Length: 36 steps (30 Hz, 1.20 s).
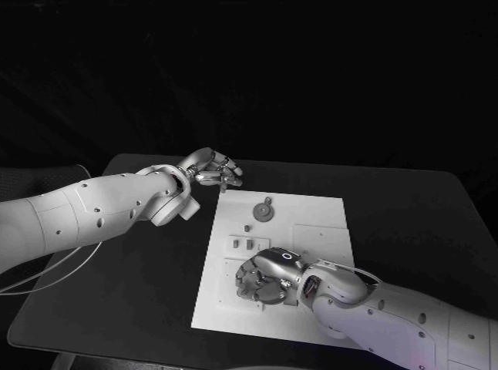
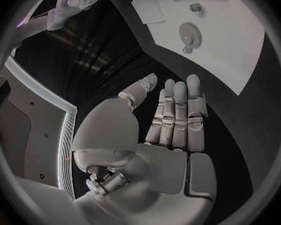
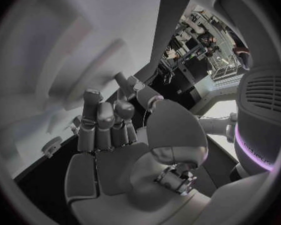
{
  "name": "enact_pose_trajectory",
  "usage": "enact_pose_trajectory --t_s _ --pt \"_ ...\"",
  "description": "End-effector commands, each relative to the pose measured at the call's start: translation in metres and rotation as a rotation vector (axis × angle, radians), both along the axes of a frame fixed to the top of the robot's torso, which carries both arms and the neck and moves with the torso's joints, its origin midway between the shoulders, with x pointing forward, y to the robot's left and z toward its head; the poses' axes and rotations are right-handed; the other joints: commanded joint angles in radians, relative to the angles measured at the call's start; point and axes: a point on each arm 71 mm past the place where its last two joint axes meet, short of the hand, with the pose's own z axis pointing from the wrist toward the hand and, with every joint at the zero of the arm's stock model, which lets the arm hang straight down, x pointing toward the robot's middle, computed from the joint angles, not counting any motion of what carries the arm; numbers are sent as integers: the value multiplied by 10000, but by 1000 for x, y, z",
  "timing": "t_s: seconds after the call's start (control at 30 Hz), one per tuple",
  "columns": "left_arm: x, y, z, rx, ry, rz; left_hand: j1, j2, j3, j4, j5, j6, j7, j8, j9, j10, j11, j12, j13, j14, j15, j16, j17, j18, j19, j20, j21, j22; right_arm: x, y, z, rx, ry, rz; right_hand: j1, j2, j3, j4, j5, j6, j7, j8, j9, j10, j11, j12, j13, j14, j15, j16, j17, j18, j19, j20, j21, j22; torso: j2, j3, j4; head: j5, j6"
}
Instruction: Assemble the parts on the task board
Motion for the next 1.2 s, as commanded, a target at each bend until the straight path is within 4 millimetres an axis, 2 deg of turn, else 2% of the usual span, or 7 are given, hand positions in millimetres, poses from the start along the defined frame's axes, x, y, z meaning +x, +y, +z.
enact_pose_trajectory --t_s 0.03,0.23,0.43,0.63,0.8,1.0,1.2 --pt "0 -2 1 -58 -27 -102 111 3 -25 17 -34 3 40 30 -11 31 -8 -46 11 65 7 -38 10 203 12 -27 -50 10 1 -5 -6 -267 246 -283 -4 -219 -157 0 -37 -300 263 -320 -54 -15 149 -54 18 -19 111 63 14 143 -51 -26 50 182 1 -1 -5 2 -1" --pt "0 -2 1 -57 -41 -90 108 2 -27 19 -35 3 40 31 -12 32 -8 -46 12 65 7 -38 13 202 13 -27 -51 12 2 -6 -6 -270 305 -425 23 -426 -340 6 -26 -827 489 -637 -215 -46 367 -53 31 -26 316 63 13 143 -46 -7 37 163 1 14 -5 -16 24" --pt "0 -2 1 -55 -39 -88 102 -6 -32 19 -35 -21 48 22 -20 9 1 -61 9 63 8 -41 20 202 13 -27 -53 18 2 -6 -6 -186 318 -494 -57 -516 -420 21 60 -1302 670 -904 -360 -128 541 -51 39 -29 486 64 10 143 -36 26 15 149 4 18 -13 -34 27" --pt "0 -2 1 -61 -60 -89 101 -15 -36 16 -35 -42 56 12 -27 -1 6 -68 8 63 8 -43 26 202 11 -27 -56 22 2 -6 -5 -70 299 -546 -82 -532 -427 27 84 -1354 702 -933 -387 -150 574 -44 42 -30 521 65 9 143 -32 34 9 147 -4 13 -9 4 18" --pt "0 -2 1 -57 -54 -80 104 -14 -36 15 -35 -48 58 10 -29 -3 7 -70 9 62 8 -43 28 203 11 -28 -57 24 2 -9 -2 130 323 -635 -80 -527 -420 25 111 -1356 708 -933 -393 -158 581 -41 42 -30 529 65 9 143 -30 36 8 146 2 11 -6 -3 73" --pt "0 -1 1 -54 -52 -77 109 -10 -33 14 -34 -49 58 11 -30 -2 8 -70 10 63 7 -43 31 204 12 -29 -58 26 3 -11 5 362 225 -716 -77 -536 -403 25 230 -1309 709 -905 -398 -170 584 -25 46 -23 537 72 8 143 -17 39 8 147 -5 8 -12 7 200" --pt "1 0 1 -42 -59 -43 116 -10 -31 11 -33 -45 57 14 -29 -1 7 -69 11 63 7 -44 33 205 12 -30 -59 28 5 -14 18 628 -13 -755 -83 -538 -402 26 246 -1295 707 -896 -399 -171 581 -20 46 -20 535 74 8 143 -12 40 9 148 0 10 -14 -3 236"
